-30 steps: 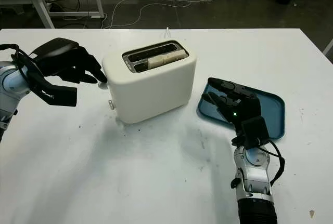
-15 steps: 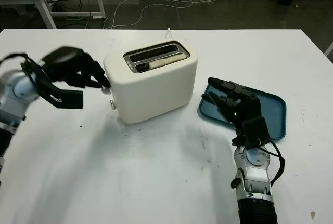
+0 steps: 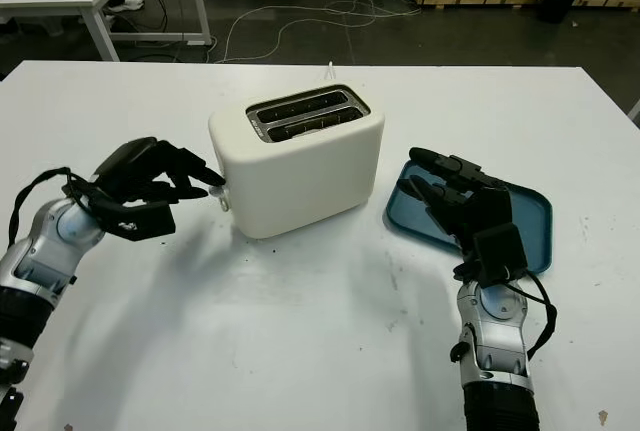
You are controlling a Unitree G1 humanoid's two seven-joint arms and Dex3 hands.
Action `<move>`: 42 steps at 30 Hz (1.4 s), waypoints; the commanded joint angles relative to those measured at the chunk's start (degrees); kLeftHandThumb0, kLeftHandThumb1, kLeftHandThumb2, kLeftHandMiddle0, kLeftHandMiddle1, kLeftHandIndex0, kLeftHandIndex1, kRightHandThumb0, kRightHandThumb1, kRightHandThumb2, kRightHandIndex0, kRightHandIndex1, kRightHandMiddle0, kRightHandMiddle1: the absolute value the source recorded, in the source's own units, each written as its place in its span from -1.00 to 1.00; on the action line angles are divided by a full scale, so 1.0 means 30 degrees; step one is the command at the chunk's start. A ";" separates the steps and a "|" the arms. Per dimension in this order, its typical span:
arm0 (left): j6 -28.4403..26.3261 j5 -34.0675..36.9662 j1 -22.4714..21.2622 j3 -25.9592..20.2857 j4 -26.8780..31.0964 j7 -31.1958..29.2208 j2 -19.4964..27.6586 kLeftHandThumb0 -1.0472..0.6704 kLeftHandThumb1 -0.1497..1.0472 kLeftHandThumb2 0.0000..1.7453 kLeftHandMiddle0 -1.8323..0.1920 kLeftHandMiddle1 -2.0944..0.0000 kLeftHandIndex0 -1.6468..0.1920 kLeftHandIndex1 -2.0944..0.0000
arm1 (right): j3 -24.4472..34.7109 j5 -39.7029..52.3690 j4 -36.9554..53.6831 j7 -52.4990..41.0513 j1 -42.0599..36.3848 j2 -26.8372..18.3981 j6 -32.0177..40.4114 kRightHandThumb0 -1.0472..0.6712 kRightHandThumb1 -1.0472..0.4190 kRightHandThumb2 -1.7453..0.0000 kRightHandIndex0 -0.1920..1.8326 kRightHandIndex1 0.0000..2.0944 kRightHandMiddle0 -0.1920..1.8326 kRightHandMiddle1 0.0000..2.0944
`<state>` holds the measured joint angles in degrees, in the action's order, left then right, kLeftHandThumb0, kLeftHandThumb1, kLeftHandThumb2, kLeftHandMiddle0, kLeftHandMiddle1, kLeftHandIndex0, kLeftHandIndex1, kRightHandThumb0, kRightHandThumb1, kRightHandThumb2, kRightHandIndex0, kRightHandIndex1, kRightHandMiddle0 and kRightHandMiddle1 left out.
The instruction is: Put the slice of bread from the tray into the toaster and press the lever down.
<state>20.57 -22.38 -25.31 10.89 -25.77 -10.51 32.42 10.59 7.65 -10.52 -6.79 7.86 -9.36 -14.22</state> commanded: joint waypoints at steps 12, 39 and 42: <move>-0.0768 -0.1160 0.0564 0.1914 -0.0425 -0.1138 -0.0730 0.00 0.79 -0.93 -0.05 0.02 -0.45 1.00 | -0.0066 -0.0115 0.0116 -0.0009 -0.0032 -0.0079 0.0262 -0.35 -0.83 0.99 0.37 -1.00 0.21 -1.00; 0.0851 -0.1264 -0.2642 0.2100 -0.0529 -0.1299 -0.0640 -0.09 0.78 -0.99 -0.11 -0.07 -0.55 0.96 | 0.0047 -0.0093 0.0300 0.0248 -0.0149 0.0264 0.0420 -0.36 -0.81 1.00 0.37 -1.00 0.22 -1.00; 0.0241 -0.1650 -0.2198 0.2603 -0.0718 -0.0528 -0.1868 -0.09 0.79 -0.95 -0.09 0.10 -0.49 0.99 | 0.0076 -0.0061 0.0287 0.0214 -0.0158 0.0303 0.0360 -0.35 -0.81 1.00 0.37 -1.00 0.21 -1.00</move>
<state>21.43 -25.72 -33.74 14.26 -27.25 -11.97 33.07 10.40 6.32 -10.49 -6.25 7.61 -8.81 -13.38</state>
